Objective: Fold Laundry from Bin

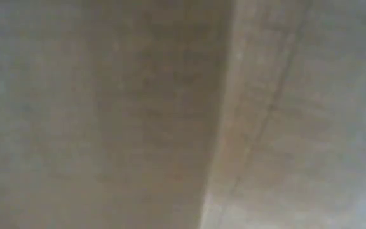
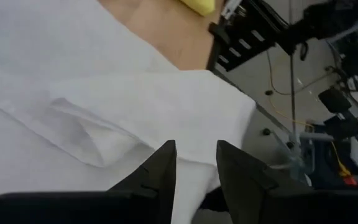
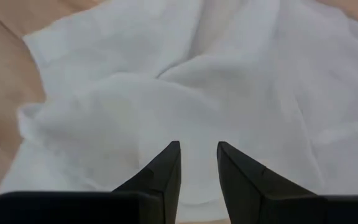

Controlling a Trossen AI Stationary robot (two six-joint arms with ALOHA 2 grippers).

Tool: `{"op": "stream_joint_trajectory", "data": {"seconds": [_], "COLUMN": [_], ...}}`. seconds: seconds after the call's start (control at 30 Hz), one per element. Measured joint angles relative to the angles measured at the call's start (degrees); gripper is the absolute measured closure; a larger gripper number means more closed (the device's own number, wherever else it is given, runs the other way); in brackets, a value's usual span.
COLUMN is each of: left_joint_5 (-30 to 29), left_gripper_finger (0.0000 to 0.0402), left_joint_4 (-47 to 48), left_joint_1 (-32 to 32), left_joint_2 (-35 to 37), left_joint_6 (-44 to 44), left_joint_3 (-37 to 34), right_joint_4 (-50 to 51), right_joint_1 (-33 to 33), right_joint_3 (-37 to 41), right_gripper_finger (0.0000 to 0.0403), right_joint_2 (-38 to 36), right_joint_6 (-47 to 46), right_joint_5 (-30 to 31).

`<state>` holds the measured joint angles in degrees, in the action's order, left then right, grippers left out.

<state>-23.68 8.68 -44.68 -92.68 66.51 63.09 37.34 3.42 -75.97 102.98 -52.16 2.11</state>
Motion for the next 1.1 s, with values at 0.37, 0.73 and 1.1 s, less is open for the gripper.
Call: {"op": "stream_joint_trajectory", "data": {"seconds": [0.37, 0.73, 1.1], "left_joint_5": [-2.7, 2.4, 3.2], "left_gripper_finger": [0.0281, 0.0281, 0.0281], "left_joint_4": [5.5, 6.8, 9.9], "left_joint_1": [4.0, 9.7, 10.0], "left_joint_2": [1.9, 2.3, 3.3], "left_joint_6": [-0.1, -2.1, 1.0], "left_joint_3": [0.0, 0.0, 0.0], "right_joint_4": [-6.5, -10.7, -13.7], "right_joint_1": [4.2, 10.3, 23.8], "right_joint_3": [6.4, 15.4, 13.7], "right_gripper_finger": [0.0306, 0.0313, 0.0332], "right_joint_2": [0.0, 0.0, 0.1], "right_joint_6": [5.8, 11.6, 23.1], "right_joint_5": [-3.5, -8.0, -7.6]}}
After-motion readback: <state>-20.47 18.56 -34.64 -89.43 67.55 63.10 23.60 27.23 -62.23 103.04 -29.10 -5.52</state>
